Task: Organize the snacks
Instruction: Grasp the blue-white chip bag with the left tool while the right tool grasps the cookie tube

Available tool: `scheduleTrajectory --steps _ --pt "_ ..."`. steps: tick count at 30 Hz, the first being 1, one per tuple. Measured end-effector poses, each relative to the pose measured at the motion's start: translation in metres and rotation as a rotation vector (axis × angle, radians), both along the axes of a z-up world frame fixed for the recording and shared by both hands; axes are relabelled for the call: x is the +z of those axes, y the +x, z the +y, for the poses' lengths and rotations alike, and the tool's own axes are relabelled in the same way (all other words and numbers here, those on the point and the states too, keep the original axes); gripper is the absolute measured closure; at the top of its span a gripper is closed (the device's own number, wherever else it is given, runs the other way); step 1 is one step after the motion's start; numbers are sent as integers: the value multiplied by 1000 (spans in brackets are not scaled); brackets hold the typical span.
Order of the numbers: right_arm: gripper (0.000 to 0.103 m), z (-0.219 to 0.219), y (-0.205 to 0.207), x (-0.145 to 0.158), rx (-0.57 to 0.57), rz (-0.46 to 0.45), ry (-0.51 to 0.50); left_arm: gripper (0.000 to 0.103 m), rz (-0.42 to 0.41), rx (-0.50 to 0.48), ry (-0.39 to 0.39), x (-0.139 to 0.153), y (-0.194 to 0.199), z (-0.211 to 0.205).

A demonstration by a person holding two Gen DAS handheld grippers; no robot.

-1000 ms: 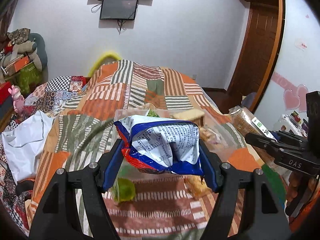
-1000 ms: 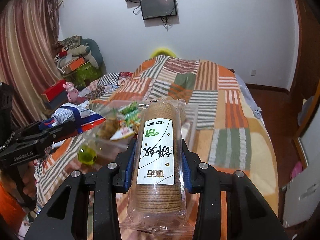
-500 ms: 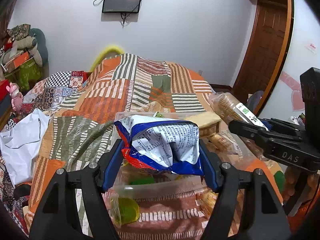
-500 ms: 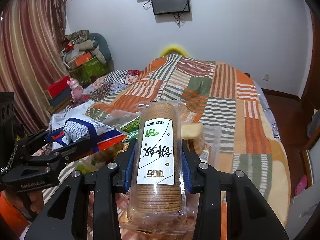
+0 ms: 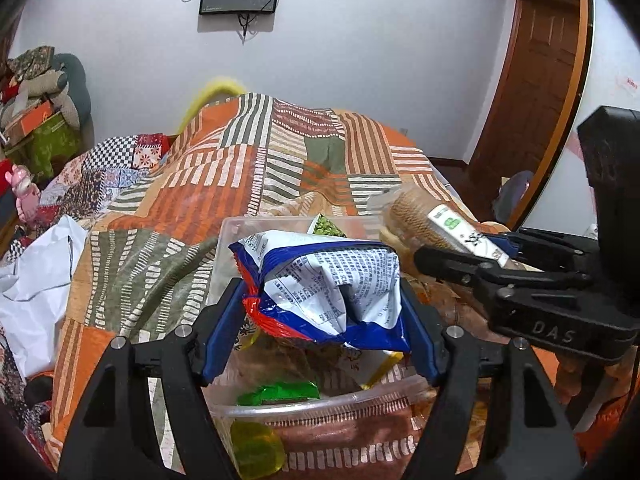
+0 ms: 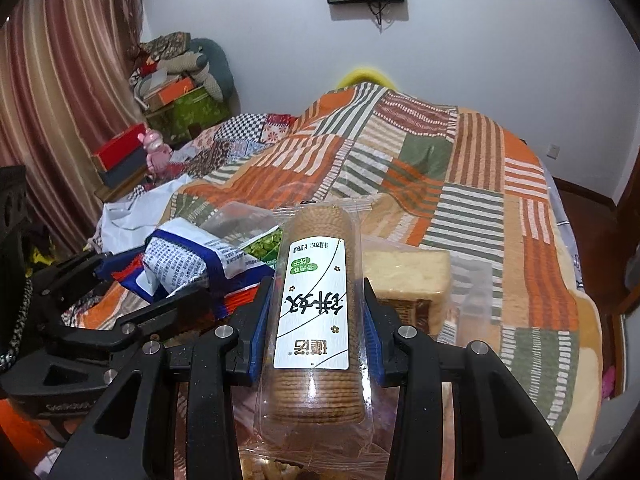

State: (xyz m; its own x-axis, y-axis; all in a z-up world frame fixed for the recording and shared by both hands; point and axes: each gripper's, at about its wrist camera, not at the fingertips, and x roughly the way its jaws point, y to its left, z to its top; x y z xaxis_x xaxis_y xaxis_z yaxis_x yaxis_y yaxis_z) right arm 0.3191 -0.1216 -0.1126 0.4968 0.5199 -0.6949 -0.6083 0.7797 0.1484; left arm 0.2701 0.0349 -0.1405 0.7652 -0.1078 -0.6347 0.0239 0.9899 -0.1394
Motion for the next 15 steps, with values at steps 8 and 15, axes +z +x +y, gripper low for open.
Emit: scheduleTrajectory --steps 8,15 --pt "67 -8 -3 5 -11 0 4 24 6 -2 59 -1 -2 -6" --pt "61 -22 -15 13 -25 -3 16 21 28 -13 37 4 -10 -5"
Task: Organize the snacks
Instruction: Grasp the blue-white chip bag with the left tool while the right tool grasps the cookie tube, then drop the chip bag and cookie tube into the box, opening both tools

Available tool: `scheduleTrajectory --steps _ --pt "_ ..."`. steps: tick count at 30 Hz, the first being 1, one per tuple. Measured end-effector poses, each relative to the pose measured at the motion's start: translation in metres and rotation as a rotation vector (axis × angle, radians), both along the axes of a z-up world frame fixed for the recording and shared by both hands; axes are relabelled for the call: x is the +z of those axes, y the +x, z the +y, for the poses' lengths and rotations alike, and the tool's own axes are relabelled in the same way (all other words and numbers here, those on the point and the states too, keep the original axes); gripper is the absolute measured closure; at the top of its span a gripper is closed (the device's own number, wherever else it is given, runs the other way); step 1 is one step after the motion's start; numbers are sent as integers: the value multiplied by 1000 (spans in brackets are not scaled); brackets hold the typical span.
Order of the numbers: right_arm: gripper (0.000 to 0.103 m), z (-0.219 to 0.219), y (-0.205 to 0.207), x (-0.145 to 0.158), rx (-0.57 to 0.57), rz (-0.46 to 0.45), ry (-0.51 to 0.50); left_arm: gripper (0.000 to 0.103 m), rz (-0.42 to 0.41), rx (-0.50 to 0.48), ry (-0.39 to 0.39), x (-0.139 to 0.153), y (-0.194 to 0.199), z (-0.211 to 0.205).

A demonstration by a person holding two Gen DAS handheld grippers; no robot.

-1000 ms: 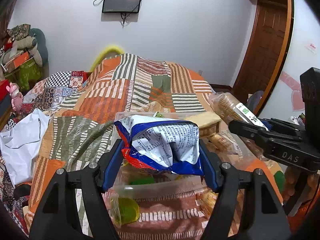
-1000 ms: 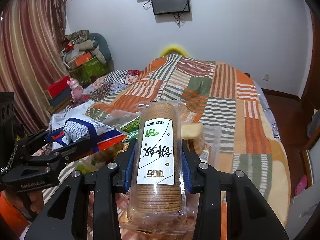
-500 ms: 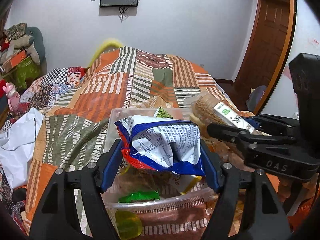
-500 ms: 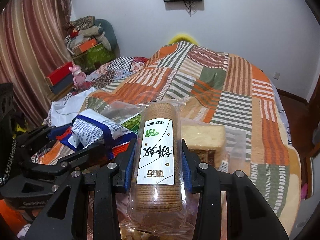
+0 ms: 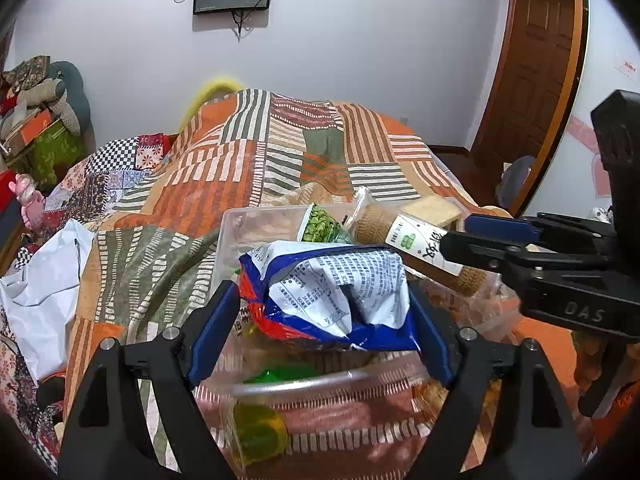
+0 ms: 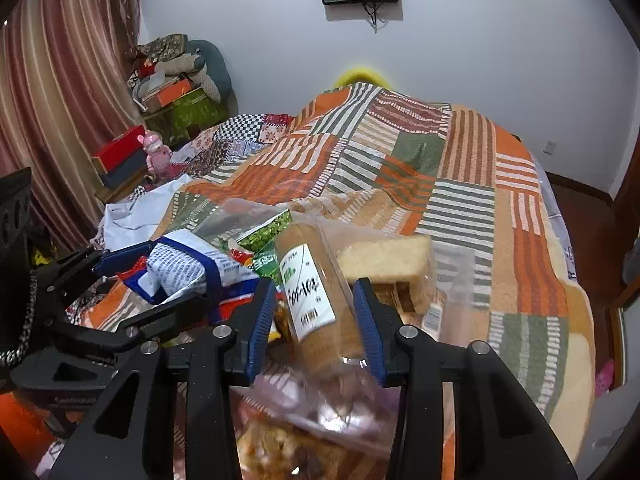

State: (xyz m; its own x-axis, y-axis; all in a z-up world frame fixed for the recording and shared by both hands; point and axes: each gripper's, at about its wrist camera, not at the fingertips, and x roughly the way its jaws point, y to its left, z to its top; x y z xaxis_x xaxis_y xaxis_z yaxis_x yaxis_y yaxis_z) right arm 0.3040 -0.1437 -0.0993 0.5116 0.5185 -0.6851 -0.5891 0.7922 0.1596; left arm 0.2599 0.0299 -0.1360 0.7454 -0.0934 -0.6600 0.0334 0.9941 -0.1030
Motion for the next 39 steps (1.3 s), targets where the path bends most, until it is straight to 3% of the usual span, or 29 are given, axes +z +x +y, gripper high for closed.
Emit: scheduleTrajectory --steps 10,15,19,25,36,39 --pt "38 -20 -30 12 -23 -38 11 15 -43 7 5 21 -34 8" --pt "37 -25 -39 9 -31 -31 6 13 -37 29 -1 22 -50 19" --pt "28 -29 -47 4 -36 -9 12 13 -24 47 4 19 -61 29" --pt "19 -36 -61 -7 -50 18 11 13 34 69 -21 2 -70 47" --pt "18 -27 -66 -52 -54 158 -18 13 170 64 -80 -45 -60 50" --pt "18 -21 -61 -64 -60 195 -40 21 193 62 -93 -55 -54 49"
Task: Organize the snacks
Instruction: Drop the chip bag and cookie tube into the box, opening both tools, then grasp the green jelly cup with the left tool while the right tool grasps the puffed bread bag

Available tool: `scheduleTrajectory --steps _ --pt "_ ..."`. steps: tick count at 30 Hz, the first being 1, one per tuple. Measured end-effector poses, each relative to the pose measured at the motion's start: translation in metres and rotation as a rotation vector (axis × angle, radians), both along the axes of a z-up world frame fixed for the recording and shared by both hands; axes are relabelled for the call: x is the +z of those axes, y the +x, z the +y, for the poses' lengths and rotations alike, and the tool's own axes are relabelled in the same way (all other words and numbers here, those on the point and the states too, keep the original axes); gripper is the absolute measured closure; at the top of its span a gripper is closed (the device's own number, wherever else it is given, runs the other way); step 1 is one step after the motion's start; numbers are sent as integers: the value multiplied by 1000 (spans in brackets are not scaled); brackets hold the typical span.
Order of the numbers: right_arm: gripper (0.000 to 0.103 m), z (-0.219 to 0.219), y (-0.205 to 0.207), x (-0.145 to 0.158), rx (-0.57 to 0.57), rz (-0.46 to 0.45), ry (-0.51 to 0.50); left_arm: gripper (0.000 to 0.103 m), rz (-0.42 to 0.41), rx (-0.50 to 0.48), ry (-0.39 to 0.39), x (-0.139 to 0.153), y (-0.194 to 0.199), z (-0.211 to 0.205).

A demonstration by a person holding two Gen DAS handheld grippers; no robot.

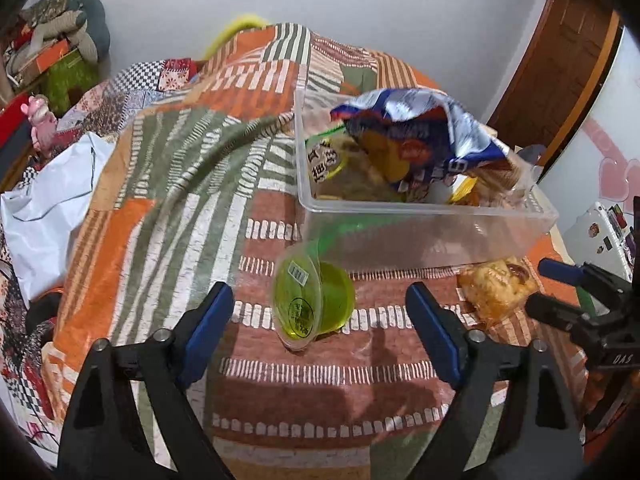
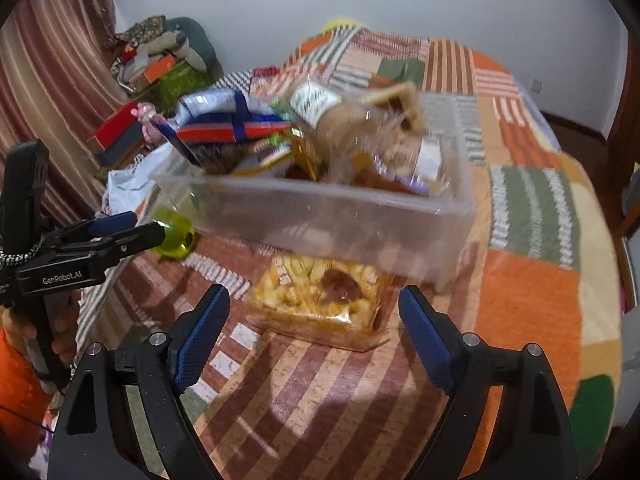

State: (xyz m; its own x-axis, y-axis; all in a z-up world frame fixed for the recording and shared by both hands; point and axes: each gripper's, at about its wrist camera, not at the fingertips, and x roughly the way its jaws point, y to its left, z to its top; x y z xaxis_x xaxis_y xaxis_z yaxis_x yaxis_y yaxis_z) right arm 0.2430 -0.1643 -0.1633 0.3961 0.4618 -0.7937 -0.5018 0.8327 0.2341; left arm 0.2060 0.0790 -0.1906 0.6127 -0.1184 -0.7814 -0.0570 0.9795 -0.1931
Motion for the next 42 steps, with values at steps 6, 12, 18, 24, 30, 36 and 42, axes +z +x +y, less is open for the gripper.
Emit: scheduleTrajectory --steps 6,12,18,24,30,36,42 --pt "18 11 0 -11 6 29 -34 36 14 -18 17 -11 9 -6" --pt "18 18 1 -18 10 42 -56 52 27 -13 32 -23 14 -8" --pt "25 15 -3 -16 31 23 -33 56 12 -30 25 -23 7 -4" --pt "26 12 -12 -10 38 -7 -20 58 -10 -36 50 -13 -7 -7" --pt "26 -5 -19 2 21 -31 8 62 -45 -23 49 4 -21 -5" --pt "26 -14 -22 18 -5 -71 40 63 -89 -17 40 23 -29 -5" --pt "26 -22 -22 39 -28 -129 65 63 -148 -28 36 48 -37 -9"
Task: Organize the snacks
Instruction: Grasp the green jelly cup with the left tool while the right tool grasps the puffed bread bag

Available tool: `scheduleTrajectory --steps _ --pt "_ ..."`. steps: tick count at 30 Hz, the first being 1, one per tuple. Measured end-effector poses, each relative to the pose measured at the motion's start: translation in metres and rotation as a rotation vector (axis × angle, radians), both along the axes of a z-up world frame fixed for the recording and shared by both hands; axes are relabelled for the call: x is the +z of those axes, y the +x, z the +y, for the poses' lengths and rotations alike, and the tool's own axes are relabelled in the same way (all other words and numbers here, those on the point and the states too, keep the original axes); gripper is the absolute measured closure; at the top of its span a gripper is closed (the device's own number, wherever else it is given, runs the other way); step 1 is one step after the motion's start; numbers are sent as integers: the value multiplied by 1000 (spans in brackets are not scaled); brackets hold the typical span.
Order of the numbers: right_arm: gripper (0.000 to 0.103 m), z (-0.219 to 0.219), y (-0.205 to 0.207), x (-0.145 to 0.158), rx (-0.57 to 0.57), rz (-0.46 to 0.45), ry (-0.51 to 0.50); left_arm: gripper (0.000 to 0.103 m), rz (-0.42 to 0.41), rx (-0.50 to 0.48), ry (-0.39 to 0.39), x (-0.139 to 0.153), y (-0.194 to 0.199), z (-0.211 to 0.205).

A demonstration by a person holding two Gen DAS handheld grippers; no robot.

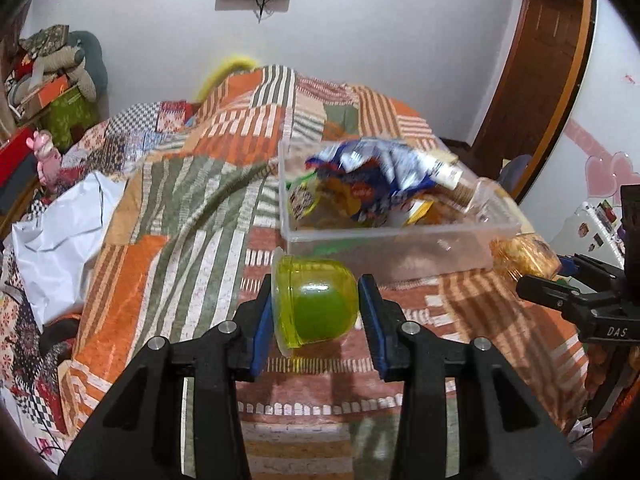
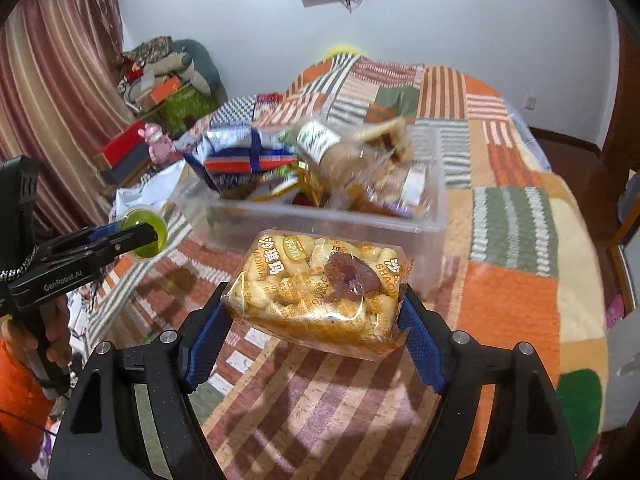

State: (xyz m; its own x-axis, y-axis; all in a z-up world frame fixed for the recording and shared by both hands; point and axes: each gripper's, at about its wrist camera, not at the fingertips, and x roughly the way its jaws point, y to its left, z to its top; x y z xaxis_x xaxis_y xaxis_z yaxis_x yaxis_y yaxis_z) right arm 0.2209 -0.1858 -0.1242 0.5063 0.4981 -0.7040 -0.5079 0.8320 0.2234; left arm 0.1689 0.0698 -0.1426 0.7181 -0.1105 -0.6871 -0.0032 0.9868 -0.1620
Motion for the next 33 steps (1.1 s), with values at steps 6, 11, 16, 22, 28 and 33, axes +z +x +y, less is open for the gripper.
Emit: scheduleTrajectory --steps 6,11,16,22,28,33 --pt "26 -4 5 19 -24 -56 16 63 -62 -5 1 26 2 -3" --pt "26 -9 14 29 -45 -90 27 63 -112 -20 7 48 12 -8" --pt "26 -13 27 38 -70 -116 40 63 -165 -30 30 64 28 -16" --pt "26 -16 43 47 -92 -142 56 63 -167 -50 25 67 55 -27" --pt "26 -12 63 47 -108 -144 64 63 -156 -73 -6 66 79 -34" --pt "26 -4 77 39 -112 -124 59 63 -136 -92 2 58 101 -44"
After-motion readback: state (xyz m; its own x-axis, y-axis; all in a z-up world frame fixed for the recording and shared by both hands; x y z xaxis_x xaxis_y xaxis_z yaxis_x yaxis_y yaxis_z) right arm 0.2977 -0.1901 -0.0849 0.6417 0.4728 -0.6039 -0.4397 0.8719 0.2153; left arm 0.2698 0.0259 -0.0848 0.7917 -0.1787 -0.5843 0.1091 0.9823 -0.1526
